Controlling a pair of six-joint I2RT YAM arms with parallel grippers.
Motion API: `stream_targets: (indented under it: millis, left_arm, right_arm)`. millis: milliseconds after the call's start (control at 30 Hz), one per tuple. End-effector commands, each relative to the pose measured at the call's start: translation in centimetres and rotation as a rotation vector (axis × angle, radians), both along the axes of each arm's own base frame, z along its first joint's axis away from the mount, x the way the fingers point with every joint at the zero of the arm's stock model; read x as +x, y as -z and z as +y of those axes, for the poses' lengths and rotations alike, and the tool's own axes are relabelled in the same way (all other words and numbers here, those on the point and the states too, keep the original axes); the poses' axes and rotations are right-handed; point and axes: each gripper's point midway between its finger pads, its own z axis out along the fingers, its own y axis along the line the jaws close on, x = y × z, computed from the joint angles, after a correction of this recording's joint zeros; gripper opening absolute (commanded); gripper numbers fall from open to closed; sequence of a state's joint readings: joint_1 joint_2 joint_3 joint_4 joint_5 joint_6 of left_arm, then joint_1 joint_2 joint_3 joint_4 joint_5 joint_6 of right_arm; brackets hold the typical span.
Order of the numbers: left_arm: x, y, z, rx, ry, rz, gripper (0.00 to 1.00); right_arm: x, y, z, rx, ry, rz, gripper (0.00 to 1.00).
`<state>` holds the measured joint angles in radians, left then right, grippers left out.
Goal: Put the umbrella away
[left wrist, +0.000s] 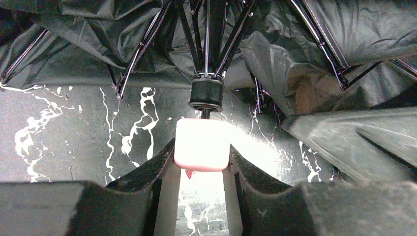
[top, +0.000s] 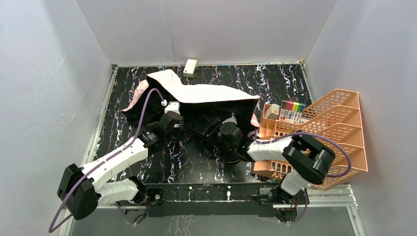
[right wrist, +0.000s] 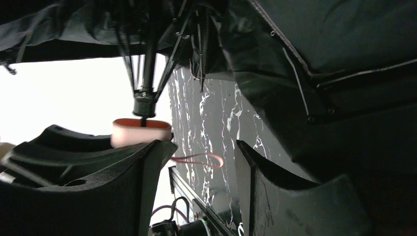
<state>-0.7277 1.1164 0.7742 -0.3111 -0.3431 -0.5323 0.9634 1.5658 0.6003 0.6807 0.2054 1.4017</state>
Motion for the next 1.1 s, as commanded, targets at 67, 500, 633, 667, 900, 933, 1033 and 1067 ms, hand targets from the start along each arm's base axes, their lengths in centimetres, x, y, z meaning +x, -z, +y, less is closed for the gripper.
stream_targets:
  millis: [67,500,633,667,900,933,1033,1067]
  left_arm:
    - [0.7,0.8,0.3,-0.015,-0.046,-0.017,0.00]
    - [1.5,1.2,-1.1,-0.029,-0.017,-0.006,0.02]
    - [1.3,1.2,-1.4,-0.035,0.001,0.002,0.09]
    - [1.2,1.2,-1.4,-0.037,0.007,0.003,0.17]
    - [-0.5,-2.2,-0.3,-0.042,0.046,-0.017,0.69]
    - [-0.9,-3.0,0.3,-0.038,0.041,-0.028,0.71]
    - [-2.1,-5.5,2.3,-0.024,0.019,-0.066,0.72]
    - [-2.4,-6.6,2.9,-0.025,0.013,-0.084,0.72]
  right_arm:
    - [0.2,-2.0,-3.3,-0.098,0.053,-0.118,0.63]
    - [-3.8,0.6,-12.2,-0.354,0.092,-0.077,0.64]
    - [-5.3,-1.5,-12.5,-0.379,-0.017,-0.150,0.65]
    - [-5.5,-2.3,-12.8,-0.387,-0.027,-0.170,0.65]
    - [-4.4,-12.2,-16.0,-0.482,0.028,-0.424,0.66]
    - [-4.3,-13.7,-16.3,-0.493,0.028,-0.466,0.66]
    - [-4.1,-18.1,-16.8,-0.503,0.033,-0.588,0.66]
    - [-4.0,-19.4,-16.9,-0.521,0.031,-0.627,0.66]
